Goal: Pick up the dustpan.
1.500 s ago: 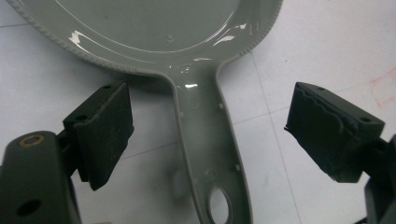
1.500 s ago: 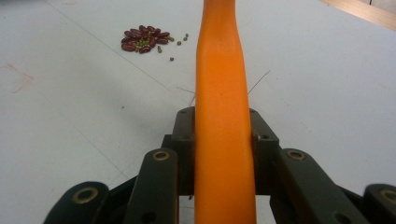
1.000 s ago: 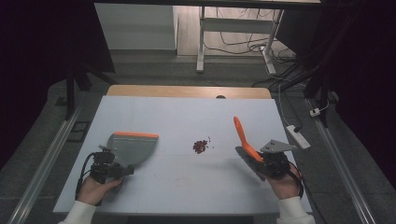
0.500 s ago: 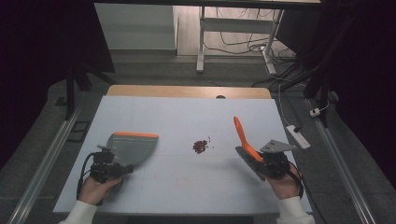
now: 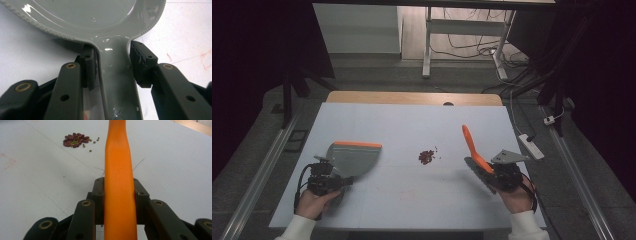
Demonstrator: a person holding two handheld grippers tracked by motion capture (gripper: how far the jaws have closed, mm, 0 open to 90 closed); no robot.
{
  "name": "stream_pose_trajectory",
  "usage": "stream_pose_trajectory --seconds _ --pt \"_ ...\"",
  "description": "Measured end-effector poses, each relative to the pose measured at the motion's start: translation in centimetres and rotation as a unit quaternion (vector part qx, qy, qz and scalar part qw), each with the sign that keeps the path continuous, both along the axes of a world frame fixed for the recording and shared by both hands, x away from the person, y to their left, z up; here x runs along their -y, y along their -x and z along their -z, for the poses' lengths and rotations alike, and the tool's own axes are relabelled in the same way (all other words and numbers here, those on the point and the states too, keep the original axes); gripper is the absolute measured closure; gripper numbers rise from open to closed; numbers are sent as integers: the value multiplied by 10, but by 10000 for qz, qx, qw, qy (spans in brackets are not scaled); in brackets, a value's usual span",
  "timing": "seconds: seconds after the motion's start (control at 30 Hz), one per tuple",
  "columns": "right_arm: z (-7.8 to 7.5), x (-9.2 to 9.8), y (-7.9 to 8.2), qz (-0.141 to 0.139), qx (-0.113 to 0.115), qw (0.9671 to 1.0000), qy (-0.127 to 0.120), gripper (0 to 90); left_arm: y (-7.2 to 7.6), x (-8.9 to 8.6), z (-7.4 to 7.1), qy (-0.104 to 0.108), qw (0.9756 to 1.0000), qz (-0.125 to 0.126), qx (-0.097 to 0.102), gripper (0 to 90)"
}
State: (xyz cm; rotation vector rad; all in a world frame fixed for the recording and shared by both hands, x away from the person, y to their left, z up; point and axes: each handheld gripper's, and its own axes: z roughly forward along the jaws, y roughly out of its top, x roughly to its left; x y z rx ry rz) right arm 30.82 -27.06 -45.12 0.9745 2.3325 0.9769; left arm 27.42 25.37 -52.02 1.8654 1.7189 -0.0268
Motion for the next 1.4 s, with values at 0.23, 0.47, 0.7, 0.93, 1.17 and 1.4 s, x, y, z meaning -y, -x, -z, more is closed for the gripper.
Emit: stream_pose_trajectory --seconds 0.23,0.47,0.7,0.93,1.17,1.4 --pt "0 0 0 4 1 10000 8 705 1 -5 0 50 10000 -35 13 620" --pt "0 0 0 -1 12 10000 11 705 2 -5 0 40 10000 -23 26 621" --pt "0 1 0 13 10 10000 5 705 2 -6 0 44 10000 -14 87 622" --pt "0 1 0 15 23 10000 10 705 3 -9 -1 73 9998 26 194 622" --pt "-1 1 0 9 53 10000 8 705 5 -10 -6 149 9985 193 494 623" --pt "-1 0 1 22 53 10000 0 705 8 -9 -10 186 9960 447 749 622"
